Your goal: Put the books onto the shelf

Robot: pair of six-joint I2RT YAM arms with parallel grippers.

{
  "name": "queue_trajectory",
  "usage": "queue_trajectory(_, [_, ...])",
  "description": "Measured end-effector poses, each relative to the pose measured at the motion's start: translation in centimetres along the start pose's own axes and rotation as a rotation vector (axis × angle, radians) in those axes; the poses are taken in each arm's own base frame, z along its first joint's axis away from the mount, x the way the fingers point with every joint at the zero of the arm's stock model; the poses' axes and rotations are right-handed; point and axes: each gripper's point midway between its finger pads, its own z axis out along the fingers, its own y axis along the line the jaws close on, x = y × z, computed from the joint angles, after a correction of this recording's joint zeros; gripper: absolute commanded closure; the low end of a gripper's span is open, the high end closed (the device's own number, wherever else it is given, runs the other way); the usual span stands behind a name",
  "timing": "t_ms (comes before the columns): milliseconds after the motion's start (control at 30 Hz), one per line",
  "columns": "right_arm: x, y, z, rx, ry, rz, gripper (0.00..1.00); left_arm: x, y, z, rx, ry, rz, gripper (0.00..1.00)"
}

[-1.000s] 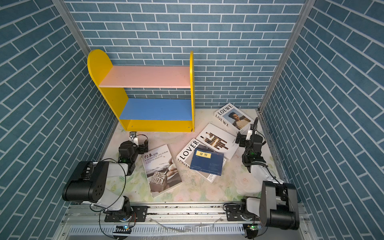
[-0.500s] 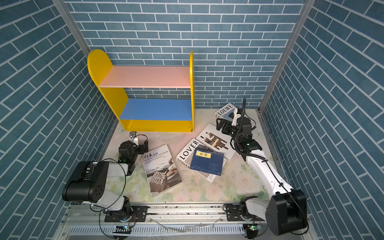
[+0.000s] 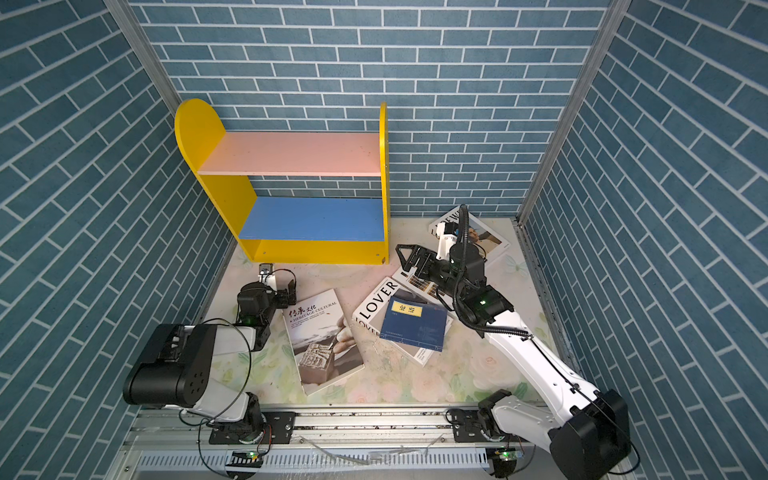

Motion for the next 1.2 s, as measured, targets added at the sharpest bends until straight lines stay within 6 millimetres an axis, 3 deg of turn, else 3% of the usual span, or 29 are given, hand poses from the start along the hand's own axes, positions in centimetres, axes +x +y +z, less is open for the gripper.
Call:
queue_trajectory(100, [0.1,-0.7,0.3,0.045,0.016,0.01,0.01,-3.5,0.2,-0.6,0.007,-0.012,-0.004,0.01])
queue_trajectory(267, [-0.2,-1.3,1.7,0.1,0.047,0.02,0.01,-13.5,-0.2,-4.4,0.073,-0.144,-0.102,0.0])
queue_trajectory(400, [0.6,-2.5,2.6,0.162,0.101,0.023,0.01,-17.5,-2.1,-8.4,0.188,-0.131,-0.263,0.0])
queue_trajectory(467, [0.8,-2.6,3.1,0.179,0.125,0.022,0.01,-17.5,-3.5,-10.2,0.258,-0.088,-0.355,0.0])
queue_trajectory(600, [2.5,-1.6,4.2,0.188,0.178,0.009,0.01,-14.8,-7.0,-13.6,0.393,0.074,-0.561,0.01])
queue_trajectory(767, [6.0,2.7,4.8,0.111,0.253,-0.046,0.01,-10.7,-10.1,-18.0,0.483,0.236,-0.738,0.0])
queue_trajectory(867, [6.7,4.9,4.9,0.036,0.296,-0.044,0.01,-11.0,-9.8,-20.0,0.505,0.221,-0.808,0.0])
queue_trajectory(967, [7.1,5.7,5.5,-0.005,0.335,-0.027,0.02,-10.9,-9.2,-21.5,0.52,0.208,-0.87,0.01])
queue_trajectory(1067, [8.2,5.2,6.8,0.006,0.386,-0.014,0.06,-10.0,-8.7,-21.6,0.5,0.24,-0.887,0.0])
queue_trajectory(1200, [9.8,2.9,7.9,0.112,0.431,-0.008,0.07,-6.6,-8.6,-21.1,0.419,0.384,-0.857,0.0])
